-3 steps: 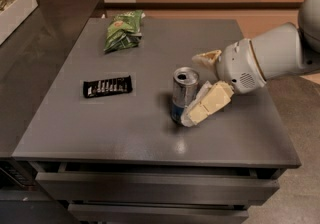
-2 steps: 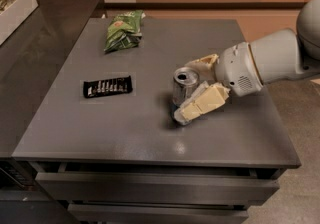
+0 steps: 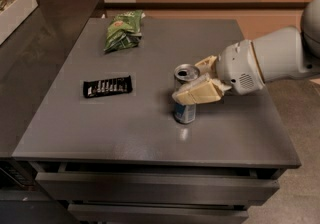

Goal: Knock redbull can over

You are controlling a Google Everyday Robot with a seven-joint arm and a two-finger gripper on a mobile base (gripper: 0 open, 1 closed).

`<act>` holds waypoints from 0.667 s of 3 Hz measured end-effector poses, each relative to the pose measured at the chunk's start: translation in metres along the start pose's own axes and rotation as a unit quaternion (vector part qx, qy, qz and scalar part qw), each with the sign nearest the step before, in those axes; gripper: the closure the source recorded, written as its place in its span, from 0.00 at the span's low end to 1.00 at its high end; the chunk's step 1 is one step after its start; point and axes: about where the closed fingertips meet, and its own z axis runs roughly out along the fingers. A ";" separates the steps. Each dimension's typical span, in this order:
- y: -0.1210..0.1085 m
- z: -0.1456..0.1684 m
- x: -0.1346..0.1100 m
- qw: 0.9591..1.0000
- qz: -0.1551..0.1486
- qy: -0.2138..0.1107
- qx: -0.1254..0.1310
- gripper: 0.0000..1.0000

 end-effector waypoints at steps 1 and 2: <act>-0.005 -0.012 -0.008 1.000 0.006 0.025 0.011 0.88; -0.013 -0.025 -0.015 0.996 0.002 0.090 0.023 1.00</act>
Offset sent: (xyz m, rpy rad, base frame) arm 0.0206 -0.0350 0.0376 -0.3931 0.0313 -0.0512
